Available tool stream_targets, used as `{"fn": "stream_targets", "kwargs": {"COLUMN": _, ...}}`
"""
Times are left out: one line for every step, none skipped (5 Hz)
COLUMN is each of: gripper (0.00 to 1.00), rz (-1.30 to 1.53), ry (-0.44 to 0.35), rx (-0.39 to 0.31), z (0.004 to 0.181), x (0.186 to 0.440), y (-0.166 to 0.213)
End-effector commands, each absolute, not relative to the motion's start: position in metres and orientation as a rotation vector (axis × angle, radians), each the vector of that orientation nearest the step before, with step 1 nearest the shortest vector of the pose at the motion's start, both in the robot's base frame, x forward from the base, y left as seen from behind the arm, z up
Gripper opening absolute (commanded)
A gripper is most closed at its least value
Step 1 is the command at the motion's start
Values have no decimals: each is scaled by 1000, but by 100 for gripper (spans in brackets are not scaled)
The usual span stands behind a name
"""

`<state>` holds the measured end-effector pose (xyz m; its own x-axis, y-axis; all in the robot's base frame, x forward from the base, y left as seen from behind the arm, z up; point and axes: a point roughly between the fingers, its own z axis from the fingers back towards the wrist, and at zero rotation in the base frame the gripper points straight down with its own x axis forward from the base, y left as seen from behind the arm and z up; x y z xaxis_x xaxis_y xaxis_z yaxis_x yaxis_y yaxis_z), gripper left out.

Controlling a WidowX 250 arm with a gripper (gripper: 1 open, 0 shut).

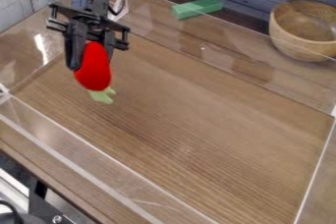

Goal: Move the red object to the left side of the table

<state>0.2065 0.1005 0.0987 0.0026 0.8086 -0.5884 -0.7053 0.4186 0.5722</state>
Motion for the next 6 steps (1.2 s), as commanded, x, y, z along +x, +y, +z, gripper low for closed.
{"fn": "stream_targets", "kwargs": {"gripper": 0, "rz": 1211, "ry": 996, "rx": 112, "z": 118, "x": 203, "y": 102}}
{"fn": "stream_targets", "kwargs": {"gripper": 0, "rz": 1208, "ry": 1017, "rx": 115, "z": 120, "x": 199, "y": 100}}
{"fn": "stream_targets", "kwargs": {"gripper": 0, "rz": 1207, "ry": 1034, "rx": 115, "z": 120, "x": 197, "y": 98}}
{"fn": "stream_targets", "kwargs": {"gripper": 0, "rz": 1204, "ry": 1046, "rx": 117, "z": 121, "x": 195, "y": 97}}
{"fn": "stream_targets", "kwargs": {"gripper": 0, "rz": 1202, "ry": 1058, "rx": 118, "z": 121, "x": 193, "y": 96}}
{"fn": "stream_targets", "kwargs": {"gripper": 0, "rz": 1199, "ry": 1068, "rx": 118, "z": 121, "x": 191, "y": 94}}
